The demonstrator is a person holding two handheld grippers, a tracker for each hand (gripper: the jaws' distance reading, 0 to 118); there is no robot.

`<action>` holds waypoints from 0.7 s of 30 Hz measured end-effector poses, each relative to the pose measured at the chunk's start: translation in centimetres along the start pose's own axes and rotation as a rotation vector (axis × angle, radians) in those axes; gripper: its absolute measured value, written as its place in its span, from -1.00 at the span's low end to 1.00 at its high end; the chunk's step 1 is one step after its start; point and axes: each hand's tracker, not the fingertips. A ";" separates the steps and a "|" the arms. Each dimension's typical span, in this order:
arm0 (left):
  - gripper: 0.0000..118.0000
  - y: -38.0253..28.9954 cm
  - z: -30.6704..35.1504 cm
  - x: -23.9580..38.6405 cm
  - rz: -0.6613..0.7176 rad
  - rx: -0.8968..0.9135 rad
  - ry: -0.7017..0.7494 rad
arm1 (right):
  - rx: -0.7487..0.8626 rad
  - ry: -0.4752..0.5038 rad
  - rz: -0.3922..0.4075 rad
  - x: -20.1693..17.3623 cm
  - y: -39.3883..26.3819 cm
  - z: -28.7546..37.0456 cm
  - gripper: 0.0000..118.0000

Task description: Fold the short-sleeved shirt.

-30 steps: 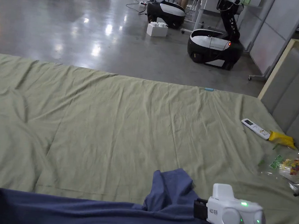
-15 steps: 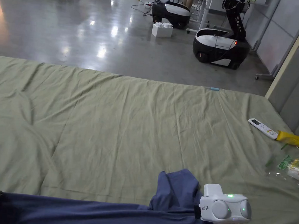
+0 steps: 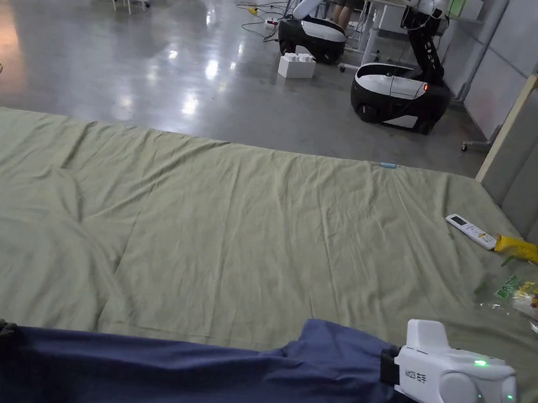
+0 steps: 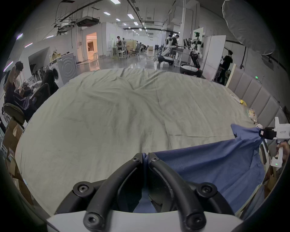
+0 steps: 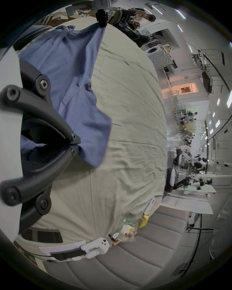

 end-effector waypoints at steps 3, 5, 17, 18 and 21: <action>-0.90 -0.2 2.6 -0.8 0.006 0.046 -0.021 | 0.055 -0.010 0.019 -0.3 -0.6 3.9 -0.97; -0.90 -0.6 4.2 -1.4 0.004 0.070 -0.025 | 0.081 -0.009 0.024 -0.3 -1.1 6.2 -0.97; -0.90 -7.8 8.9 -3.9 -0.015 0.015 -0.088 | -0.035 -0.013 0.056 -0.6 -10.1 12.9 -0.97; -0.90 -8.7 8.8 -4.1 -0.016 -0.007 -0.093 | -0.047 -0.019 0.050 -0.7 -11.2 12.8 -0.97; -0.90 -11.3 8.0 -4.3 -0.021 -0.082 -0.088 | -0.126 -0.023 0.045 -0.7 -14.4 11.8 -0.97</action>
